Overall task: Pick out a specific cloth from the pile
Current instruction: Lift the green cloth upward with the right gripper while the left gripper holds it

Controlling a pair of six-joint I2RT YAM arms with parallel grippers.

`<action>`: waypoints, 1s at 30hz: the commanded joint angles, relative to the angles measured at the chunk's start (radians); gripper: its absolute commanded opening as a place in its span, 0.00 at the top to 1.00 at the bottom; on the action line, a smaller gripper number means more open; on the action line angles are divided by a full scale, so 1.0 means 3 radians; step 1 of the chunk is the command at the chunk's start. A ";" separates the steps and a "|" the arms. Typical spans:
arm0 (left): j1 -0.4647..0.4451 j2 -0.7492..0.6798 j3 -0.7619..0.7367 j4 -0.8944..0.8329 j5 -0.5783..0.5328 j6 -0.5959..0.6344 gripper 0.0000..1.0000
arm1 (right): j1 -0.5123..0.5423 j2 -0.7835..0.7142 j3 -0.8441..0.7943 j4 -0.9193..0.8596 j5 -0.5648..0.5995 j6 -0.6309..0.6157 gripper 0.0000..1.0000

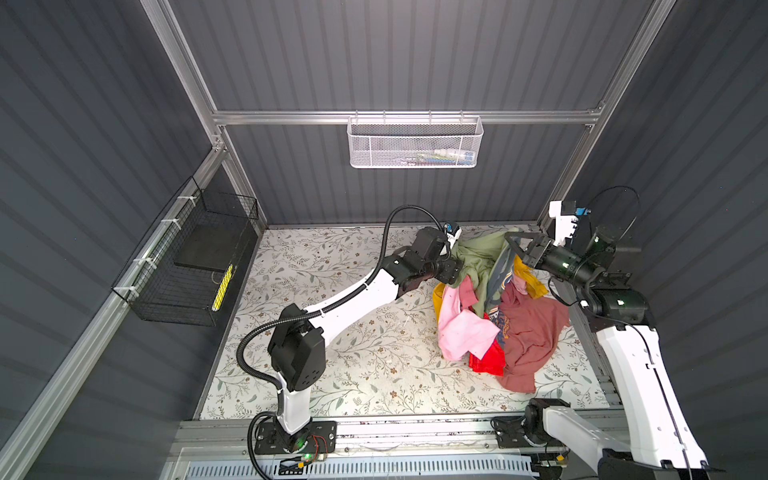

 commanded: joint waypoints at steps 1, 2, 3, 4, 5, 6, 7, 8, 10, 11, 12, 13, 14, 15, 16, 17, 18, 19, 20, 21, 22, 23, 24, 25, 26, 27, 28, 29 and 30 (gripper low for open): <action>-0.0028 -0.0173 -0.0126 0.0228 0.0061 0.0134 0.22 | 0.0023 -0.0018 0.0214 0.0348 -0.0051 0.0030 1.00; -0.0029 -0.0202 -0.0169 0.0263 0.0066 0.0149 0.22 | 0.0022 0.0008 0.0247 0.0347 -0.0054 0.0036 1.00; -0.0034 -0.0231 -0.0208 0.0304 0.0066 0.0160 0.22 | 0.0025 0.0034 0.0286 0.0343 -0.0056 0.0048 1.00; -0.0034 -0.0241 -0.0227 0.0319 0.0066 0.0160 0.21 | 0.0023 0.0063 0.0319 0.0350 -0.0060 0.0066 1.00; -0.0035 -0.0255 -0.0244 0.0332 0.0066 0.0162 0.21 | 0.0023 0.0089 0.0354 0.0363 -0.0072 0.0081 1.00; -0.0039 -0.0263 -0.0253 0.0343 0.0061 0.0168 0.21 | 0.0026 0.0107 0.0389 0.0379 -0.0076 0.0086 1.00; -0.0041 -0.0272 -0.0257 0.0344 0.0061 0.0175 0.20 | 0.0022 0.0121 0.0425 0.0381 -0.0076 0.0086 1.00; -0.0049 -0.0278 -0.0258 0.0346 0.0056 0.0182 0.19 | 0.0020 0.0137 0.0482 0.0377 -0.0069 0.0080 1.00; -0.0057 -0.0277 -0.0263 0.0350 0.0041 0.0201 0.17 | 0.0020 0.0184 0.0628 0.0331 -0.0064 0.0046 1.00; -0.0062 -0.0278 -0.0263 0.0353 0.0026 0.0206 0.16 | 0.0021 0.0214 0.0721 0.0294 -0.0054 0.0032 1.00; -0.0065 -0.0277 -0.0263 0.0351 0.0020 0.0208 0.15 | 0.0017 0.0245 0.0813 0.0254 -0.0050 0.0023 1.00; -0.0063 -0.0286 -0.0268 0.0356 0.0011 0.0209 0.14 | 0.0017 0.0275 0.0897 0.0240 -0.0061 0.0025 1.00; -0.0065 -0.0288 -0.0277 0.0360 -0.0003 0.0206 0.13 | 0.0017 0.0293 0.0982 0.0221 -0.0074 0.0024 1.00; -0.0066 -0.0304 -0.0297 0.0375 -0.0022 0.0202 0.11 | 0.0017 0.0293 0.1061 0.0196 -0.0082 0.0018 1.00; -0.0067 -0.0321 -0.0323 0.0396 -0.0042 0.0198 0.10 | 0.0021 0.0292 0.1130 0.0180 -0.0084 0.0012 1.00; -0.0068 -0.0347 -0.0360 0.0426 -0.0064 0.0198 0.08 | 0.0019 0.0295 0.1202 0.0156 -0.0082 -0.0005 1.00; -0.0067 -0.0374 -0.0391 0.0450 -0.0098 0.0201 0.05 | 0.0017 0.0386 0.1273 0.0129 -0.0074 -0.0017 1.00; -0.0068 -0.0395 -0.0413 0.0458 -0.0135 0.0218 0.03 | 0.0017 0.0400 0.1334 0.0098 -0.0063 -0.0035 1.00; -0.0065 -0.0423 -0.0439 0.0457 -0.0182 0.0236 0.01 | 0.0012 0.0415 0.1407 0.0066 -0.0060 -0.0052 1.00; -0.0065 -0.0450 -0.0463 0.0461 -0.0234 0.0257 0.00 | 0.0012 0.0433 0.1480 0.0024 -0.0046 -0.0076 1.00; -0.0065 -0.0470 -0.0481 0.0453 -0.0270 0.0281 0.00 | 0.0012 0.0454 0.1536 -0.0014 -0.0043 -0.0091 1.00; -0.0065 -0.0496 -0.0502 0.0448 -0.0310 0.0301 0.00 | 0.0012 0.0477 0.1588 -0.0038 -0.0041 -0.0100 1.00; -0.0065 -0.0525 -0.0522 0.0447 -0.0350 0.0322 0.00 | 0.0014 0.0496 0.1623 -0.0047 -0.0046 -0.0090 1.00; -0.0065 -0.0553 -0.0534 0.0447 -0.0376 0.0336 0.00 | 0.0012 0.0514 0.1637 -0.0043 -0.0050 -0.0073 1.00; -0.0062 -0.0585 -0.0548 0.0450 -0.0404 0.0344 0.00 | 0.0012 0.0516 0.1635 -0.0026 -0.0055 -0.0053 1.00; -0.0066 -0.0629 -0.0567 0.0456 -0.0420 0.0348 0.00 | 0.0012 0.0519 0.1619 -0.0005 -0.0058 -0.0036 1.00; -0.0068 -0.0669 -0.0591 0.0473 -0.0420 0.0349 0.00 | 0.0013 0.0510 0.1579 0.0017 -0.0058 -0.0022 1.00; -0.0068 -0.0721 -0.0628 0.0506 -0.0412 0.0347 0.00 | 0.0012 0.0494 0.1512 0.0056 -0.0057 0.0007 1.00; -0.0074 -0.0776 -0.0671 0.0544 -0.0389 0.0347 0.00 | 0.0012 0.0468 0.1420 0.0119 -0.0053 0.0051 1.00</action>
